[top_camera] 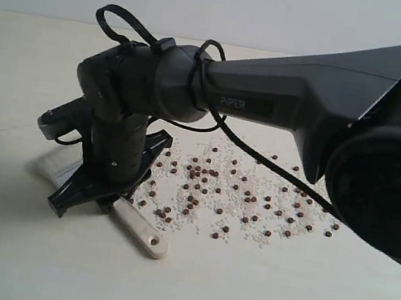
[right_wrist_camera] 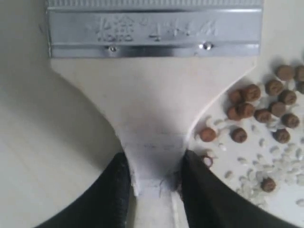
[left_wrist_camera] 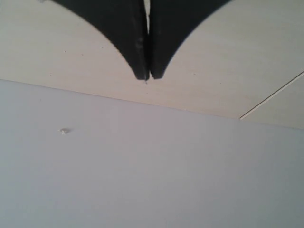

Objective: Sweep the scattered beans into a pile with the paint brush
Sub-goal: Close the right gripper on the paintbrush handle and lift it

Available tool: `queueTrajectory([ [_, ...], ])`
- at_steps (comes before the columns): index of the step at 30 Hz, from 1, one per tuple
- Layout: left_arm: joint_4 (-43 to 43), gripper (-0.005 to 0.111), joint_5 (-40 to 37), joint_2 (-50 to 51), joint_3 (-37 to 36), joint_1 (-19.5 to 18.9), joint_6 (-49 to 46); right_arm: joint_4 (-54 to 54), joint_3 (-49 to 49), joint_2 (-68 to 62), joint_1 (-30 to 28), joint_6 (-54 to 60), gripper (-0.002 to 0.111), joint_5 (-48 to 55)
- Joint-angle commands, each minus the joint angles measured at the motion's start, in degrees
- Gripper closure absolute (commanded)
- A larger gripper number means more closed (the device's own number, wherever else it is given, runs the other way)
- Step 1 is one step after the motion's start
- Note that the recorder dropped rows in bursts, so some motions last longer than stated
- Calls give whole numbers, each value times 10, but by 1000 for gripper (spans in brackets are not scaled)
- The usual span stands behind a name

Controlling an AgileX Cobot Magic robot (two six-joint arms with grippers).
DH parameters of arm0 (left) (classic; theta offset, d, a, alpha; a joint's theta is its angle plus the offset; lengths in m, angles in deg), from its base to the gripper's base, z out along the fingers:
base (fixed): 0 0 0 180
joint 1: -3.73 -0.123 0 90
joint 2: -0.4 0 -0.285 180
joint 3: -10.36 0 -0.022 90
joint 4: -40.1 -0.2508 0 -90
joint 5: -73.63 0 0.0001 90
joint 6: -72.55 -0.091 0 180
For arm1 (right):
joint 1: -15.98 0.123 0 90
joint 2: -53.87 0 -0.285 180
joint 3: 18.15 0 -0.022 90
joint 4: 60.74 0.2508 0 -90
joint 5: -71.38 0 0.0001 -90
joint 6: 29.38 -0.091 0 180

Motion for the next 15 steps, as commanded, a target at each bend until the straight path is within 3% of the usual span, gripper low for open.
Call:
queueTrajectory([
  [1,3,107,1,-2,0,0,0,-29,2,13,1,-10,108,42],
  [15,3,107,1,-2,0,0,0,-25,2,115,1,0,108,140],
])
